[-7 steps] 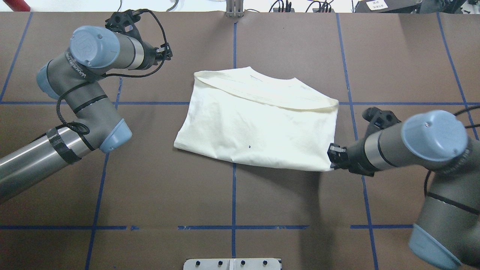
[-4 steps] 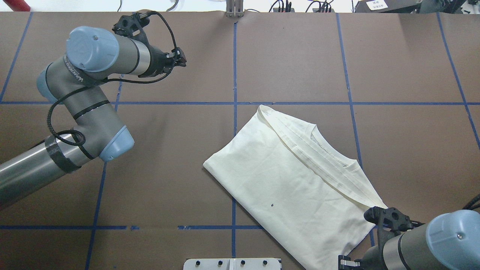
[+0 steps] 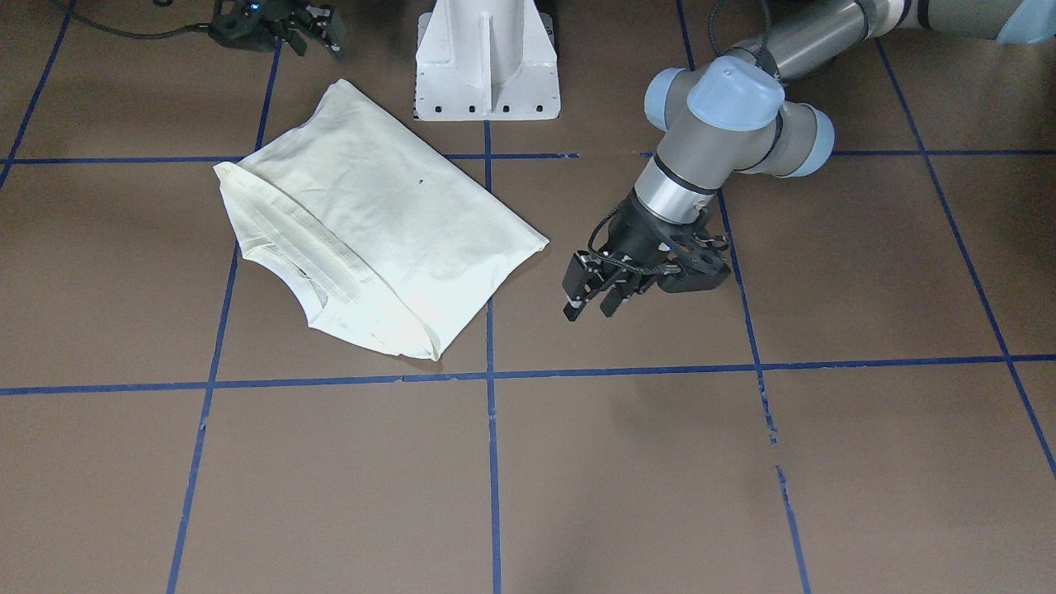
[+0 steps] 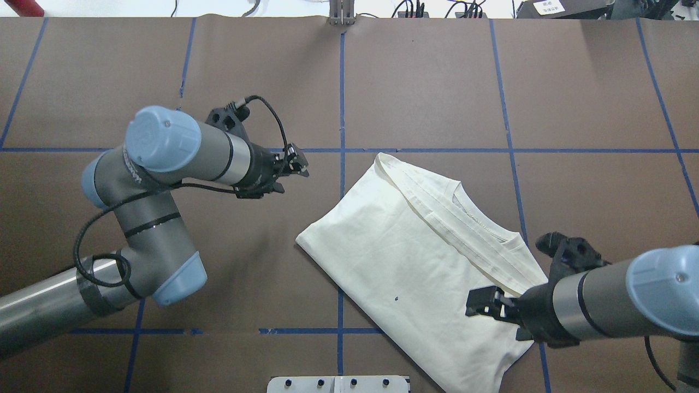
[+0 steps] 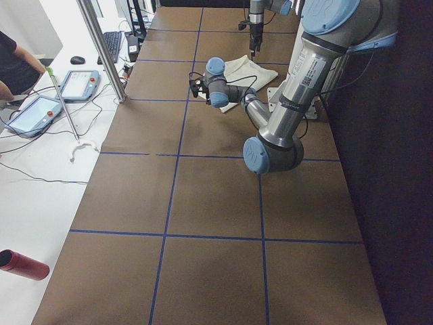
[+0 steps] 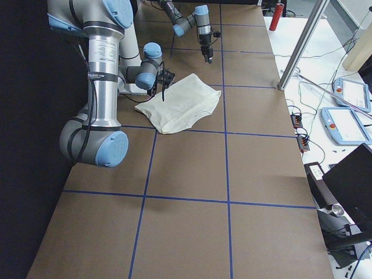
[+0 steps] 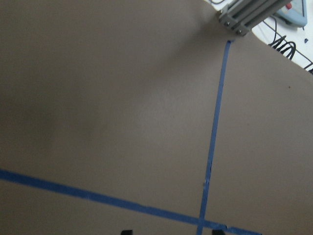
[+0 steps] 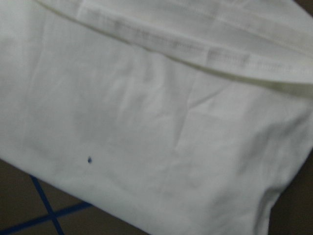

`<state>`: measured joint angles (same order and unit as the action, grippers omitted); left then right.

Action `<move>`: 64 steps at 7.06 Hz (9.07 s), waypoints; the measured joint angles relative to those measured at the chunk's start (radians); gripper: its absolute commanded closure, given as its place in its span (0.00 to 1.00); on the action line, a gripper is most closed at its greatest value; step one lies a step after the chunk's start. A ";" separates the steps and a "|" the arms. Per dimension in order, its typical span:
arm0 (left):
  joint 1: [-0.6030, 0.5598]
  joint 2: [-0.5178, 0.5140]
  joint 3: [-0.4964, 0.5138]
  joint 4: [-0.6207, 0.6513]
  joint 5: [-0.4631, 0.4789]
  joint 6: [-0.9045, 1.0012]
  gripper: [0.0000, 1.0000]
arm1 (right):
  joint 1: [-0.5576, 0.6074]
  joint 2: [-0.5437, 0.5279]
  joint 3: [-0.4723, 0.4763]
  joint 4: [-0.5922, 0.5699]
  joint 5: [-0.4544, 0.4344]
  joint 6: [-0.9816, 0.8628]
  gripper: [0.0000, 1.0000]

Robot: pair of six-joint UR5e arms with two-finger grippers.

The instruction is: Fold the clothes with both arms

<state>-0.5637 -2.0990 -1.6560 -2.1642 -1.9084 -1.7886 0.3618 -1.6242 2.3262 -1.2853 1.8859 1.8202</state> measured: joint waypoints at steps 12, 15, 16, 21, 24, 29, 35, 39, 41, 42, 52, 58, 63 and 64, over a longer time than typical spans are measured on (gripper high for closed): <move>0.174 -0.005 0.035 0.061 0.102 -0.104 0.90 | 0.135 0.039 -0.076 0.001 -0.056 -0.008 0.00; 0.173 -0.009 0.041 0.068 0.115 -0.104 1.00 | 0.135 0.040 -0.078 0.001 -0.056 -0.009 0.00; 0.166 -0.009 0.035 0.084 0.136 -0.087 1.00 | 0.135 0.041 -0.079 0.001 -0.056 -0.009 0.00; -0.134 -0.226 0.372 0.012 0.183 0.145 0.99 | 0.128 0.067 -0.097 0.005 -0.055 -0.008 0.00; -0.211 -0.343 0.579 -0.135 0.193 0.154 0.27 | 0.118 0.164 -0.179 0.001 -0.072 -0.003 0.00; -0.205 -0.036 0.129 -0.141 0.056 0.147 0.28 | 0.087 0.556 -0.543 -0.143 -0.097 -0.265 0.00; -0.203 -0.032 0.124 -0.141 0.054 0.144 0.28 | 0.016 0.564 -0.592 -0.315 -0.218 -0.645 0.00; -0.202 -0.032 0.122 -0.140 0.052 0.143 0.28 | 0.026 0.411 -0.417 -0.343 -0.223 -0.757 0.00; -0.202 -0.032 0.115 -0.140 0.052 0.143 0.28 | 0.014 0.458 -0.430 -0.334 -0.237 -0.595 0.01; -0.202 -0.031 0.109 -0.140 0.052 0.143 0.28 | -0.016 0.470 -0.435 -0.309 -0.278 -0.420 0.09; -0.202 -0.029 0.105 -0.140 0.052 0.134 0.28 | -0.105 0.455 -0.481 -0.199 -0.400 0.133 1.00; -0.199 -0.029 0.106 -0.138 0.054 0.106 0.28 | -0.100 0.467 -0.479 -0.198 -0.399 0.112 1.00; -0.124 0.026 0.018 -0.131 0.084 -0.004 0.28 | -0.087 0.448 -0.381 -0.202 -0.386 0.106 1.00; -0.046 0.092 -0.067 -0.107 0.151 -0.053 0.27 | -0.094 0.432 -0.351 -0.203 -0.386 0.106 1.00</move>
<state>-0.6101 -2.0066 -1.7229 -2.2713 -1.7576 -1.8416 0.2682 -1.1922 1.9748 -1.4888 1.5003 1.9265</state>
